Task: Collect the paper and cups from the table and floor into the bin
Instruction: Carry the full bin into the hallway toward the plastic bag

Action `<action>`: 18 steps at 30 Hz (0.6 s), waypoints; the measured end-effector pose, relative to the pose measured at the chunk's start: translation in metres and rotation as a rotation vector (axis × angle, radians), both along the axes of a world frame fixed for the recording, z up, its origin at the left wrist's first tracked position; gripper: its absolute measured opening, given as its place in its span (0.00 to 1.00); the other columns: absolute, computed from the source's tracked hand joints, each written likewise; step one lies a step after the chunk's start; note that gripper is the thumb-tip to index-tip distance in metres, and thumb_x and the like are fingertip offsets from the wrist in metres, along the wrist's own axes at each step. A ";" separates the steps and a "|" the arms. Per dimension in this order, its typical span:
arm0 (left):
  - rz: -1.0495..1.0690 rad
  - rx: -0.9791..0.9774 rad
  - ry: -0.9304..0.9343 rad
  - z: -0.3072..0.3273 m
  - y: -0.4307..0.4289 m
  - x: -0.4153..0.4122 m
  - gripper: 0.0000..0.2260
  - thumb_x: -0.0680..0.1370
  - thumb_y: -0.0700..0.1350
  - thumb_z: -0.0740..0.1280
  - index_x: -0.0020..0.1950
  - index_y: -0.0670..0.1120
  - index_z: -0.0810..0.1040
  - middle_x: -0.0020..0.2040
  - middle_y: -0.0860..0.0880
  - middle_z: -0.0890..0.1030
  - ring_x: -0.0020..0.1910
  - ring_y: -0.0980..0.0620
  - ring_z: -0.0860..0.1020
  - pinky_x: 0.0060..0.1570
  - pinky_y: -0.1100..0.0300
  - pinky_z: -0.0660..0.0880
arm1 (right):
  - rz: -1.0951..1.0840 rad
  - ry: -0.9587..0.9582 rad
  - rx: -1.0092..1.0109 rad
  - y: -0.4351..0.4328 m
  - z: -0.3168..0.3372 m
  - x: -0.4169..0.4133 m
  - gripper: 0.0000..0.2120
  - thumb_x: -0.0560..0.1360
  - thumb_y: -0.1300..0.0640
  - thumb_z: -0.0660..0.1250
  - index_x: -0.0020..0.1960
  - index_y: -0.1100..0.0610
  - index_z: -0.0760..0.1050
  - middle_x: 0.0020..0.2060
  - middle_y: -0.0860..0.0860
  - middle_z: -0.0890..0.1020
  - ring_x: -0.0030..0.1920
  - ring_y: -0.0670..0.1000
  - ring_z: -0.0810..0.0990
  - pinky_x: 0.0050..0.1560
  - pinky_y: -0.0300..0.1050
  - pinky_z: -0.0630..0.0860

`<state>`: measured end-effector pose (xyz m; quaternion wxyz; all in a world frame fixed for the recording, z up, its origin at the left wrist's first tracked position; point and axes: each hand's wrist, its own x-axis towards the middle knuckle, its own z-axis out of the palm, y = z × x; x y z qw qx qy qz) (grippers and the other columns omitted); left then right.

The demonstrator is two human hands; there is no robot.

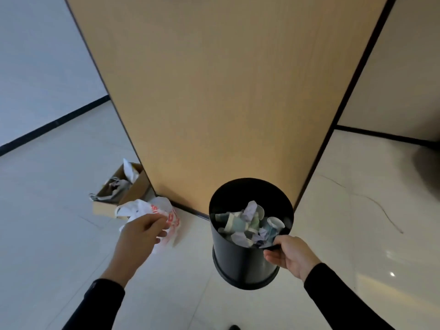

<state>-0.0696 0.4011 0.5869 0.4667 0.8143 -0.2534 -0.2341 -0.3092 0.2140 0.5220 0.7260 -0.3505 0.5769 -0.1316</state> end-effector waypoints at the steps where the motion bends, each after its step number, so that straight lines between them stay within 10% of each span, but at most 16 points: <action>1: -0.034 0.026 0.005 -0.003 -0.017 0.004 0.09 0.75 0.42 0.65 0.38 0.51 0.81 0.35 0.52 0.85 0.38 0.53 0.82 0.37 0.61 0.75 | -0.026 0.010 0.009 -0.008 -0.007 0.004 0.09 0.76 0.68 0.55 0.41 0.68 0.73 0.19 0.58 0.79 0.17 0.51 0.78 0.19 0.39 0.76; 18: -0.359 0.320 0.273 -0.187 -0.220 0.071 0.08 0.76 0.41 0.64 0.41 0.51 0.80 0.38 0.50 0.84 0.39 0.51 0.82 0.38 0.61 0.75 | -0.340 0.186 0.329 -0.093 -0.166 0.063 0.12 0.74 0.72 0.58 0.56 0.75 0.71 0.33 0.62 0.79 0.20 0.53 0.79 0.21 0.41 0.77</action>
